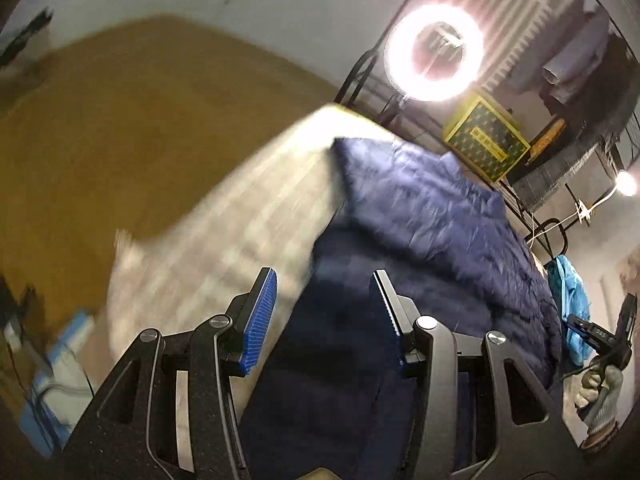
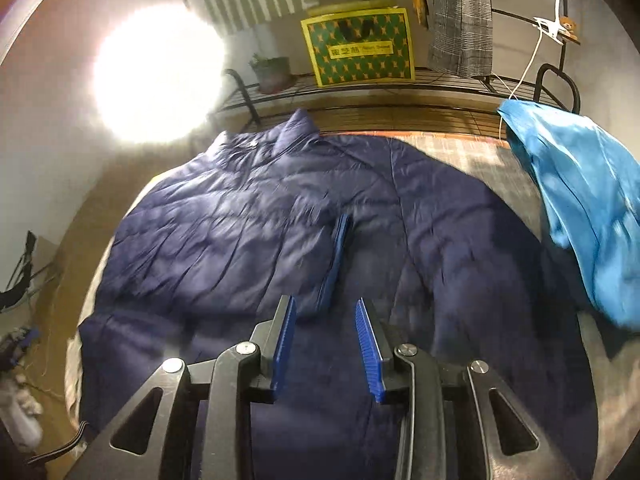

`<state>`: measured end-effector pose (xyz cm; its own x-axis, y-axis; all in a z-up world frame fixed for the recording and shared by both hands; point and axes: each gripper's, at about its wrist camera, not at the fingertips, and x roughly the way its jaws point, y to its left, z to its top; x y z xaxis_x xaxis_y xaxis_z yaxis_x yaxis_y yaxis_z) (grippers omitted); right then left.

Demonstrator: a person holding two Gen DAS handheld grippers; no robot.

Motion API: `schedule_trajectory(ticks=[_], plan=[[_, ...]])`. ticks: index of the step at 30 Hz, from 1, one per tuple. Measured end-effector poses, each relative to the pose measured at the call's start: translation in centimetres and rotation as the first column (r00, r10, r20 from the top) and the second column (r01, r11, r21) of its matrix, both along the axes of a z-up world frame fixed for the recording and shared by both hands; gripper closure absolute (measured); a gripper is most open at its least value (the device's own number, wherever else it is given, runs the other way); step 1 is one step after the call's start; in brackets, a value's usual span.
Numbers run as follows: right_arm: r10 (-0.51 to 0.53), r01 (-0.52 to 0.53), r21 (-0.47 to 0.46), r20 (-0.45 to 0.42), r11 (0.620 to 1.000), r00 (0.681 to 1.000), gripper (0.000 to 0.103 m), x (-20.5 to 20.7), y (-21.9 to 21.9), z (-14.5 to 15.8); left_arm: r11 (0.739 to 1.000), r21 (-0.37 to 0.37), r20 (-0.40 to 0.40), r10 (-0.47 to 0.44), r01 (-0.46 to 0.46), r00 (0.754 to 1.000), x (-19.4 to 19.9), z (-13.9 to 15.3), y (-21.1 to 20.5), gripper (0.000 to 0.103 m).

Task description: Fold large clothes

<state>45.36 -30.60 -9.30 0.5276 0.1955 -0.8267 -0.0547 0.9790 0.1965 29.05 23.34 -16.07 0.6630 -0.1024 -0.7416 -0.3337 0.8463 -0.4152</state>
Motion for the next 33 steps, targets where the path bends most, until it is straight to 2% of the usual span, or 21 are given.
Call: schedule_trajectory(ticks=[3,7,10,11,13,15,16,17,18,19,21,23,24,27,29,33], plan=[[0.015,-0.015,0.010,0.009,1.000,1.000,0.070,-3.0,0.0,0.6,1.000,-0.021,-0.038,0.009,-0.010,0.999,-2.7,-2.7,-0.6,0.054],[0.023,-0.023,-0.002,0.027,1.000,0.999,0.070,-7.4,0.0,1.2,1.000,-0.003,-0.062,0.024,-0.024,0.998,-5.0,-5.6,-2.4,0.054],[0.026,-0.026,0.000,0.024,1.000,0.999,0.070,-10.1,-0.7,1.4,0.999,-0.002,-0.100,0.034,-0.034,0.994,-6.4,-8.2,-2.3,0.054],[0.022,-0.022,-0.008,0.023,1.000,0.999,0.070,-10.9,-1.0,1.5,0.999,-0.005,-0.123,0.045,-0.046,0.991,-6.8,-9.2,-1.8,0.056],[0.011,-0.010,-0.032,0.028,0.999,1.000,0.070,-12.2,-1.8,1.9,0.995,-0.018,-0.097,0.095,-0.097,0.991,-7.9,-9.4,-0.4,0.069],[-0.012,0.014,-0.049,0.043,0.999,0.999,0.070,-13.2,-2.8,2.6,0.991,0.001,-0.101,0.135,-0.136,0.986,-8.3,-9.4,0.8,0.069],[-0.022,0.024,-0.051,0.050,0.998,0.998,0.070,-13.4,-3.1,2.9,0.987,0.038,-0.115,0.157,-0.153,0.981,-8.4,-9.5,1.4,0.069],[-0.034,0.037,-0.050,0.058,0.998,0.998,0.070,-13.6,-3.5,3.2,0.978,0.113,-0.127,0.187,-0.173,0.974,-8.7,-9.5,2.2,0.069],[-0.047,0.050,-0.046,0.064,0.998,0.997,0.070,-13.8,-3.9,3.5,0.970,0.157,-0.136,0.209,-0.187,0.968,-8.9,-9.6,2.7,0.069],[-0.055,0.058,-0.039,0.067,0.998,0.996,0.070,-13.9,-4.3,3.7,0.949,0.222,-0.154,0.261,-0.224,0.953,-9.2,-9.7,3.7,0.069],[-0.060,0.063,-0.032,0.071,0.998,0.996,0.070,-14.0,-4.6,4.0,0.892,0.313,-0.178,0.392,-0.325,0.903,-10.6,-9.8,6.1,0.069],[-0.060,0.063,-0.042,0.074,0.997,0.995,0.070,-14.2,-4.7,4.1,0.857,0.325,-0.173,0.469,-0.399,0.866,-12.0,-9.4,7.9,0.069],[-0.058,0.062,-0.047,0.075,0.997,0.995,0.070,-14.3,-4.7,4.1,0.852,0.313,-0.163,0.484,-0.420,0.860,-12.6,-9.1,8.5,0.069],[-0.061,0.066,-0.059,0.082,0.996,0.995,0.070,-14.8,-5.0,4.0,0.847,0.315,-0.128,0.486,-0.429,0.865,-13.7,-7.2,9.1,0.069],[-0.074,0.079,-0.061,0.089,0.995,0.993,0.069,-15.4,-5.6,3.8,0.858,0.299,-0.090,0.461,-0.417,0.883,-13.6,-5.2,8.7,0.069],[-0.136,0.139,-0.028,0.093,0.990,0.986,0.055,-16.8,-7.8,3.3,0.895,0.278,0.000,0.363,-0.349,0.932,-12.1,-0.7,6.4,0.069]])
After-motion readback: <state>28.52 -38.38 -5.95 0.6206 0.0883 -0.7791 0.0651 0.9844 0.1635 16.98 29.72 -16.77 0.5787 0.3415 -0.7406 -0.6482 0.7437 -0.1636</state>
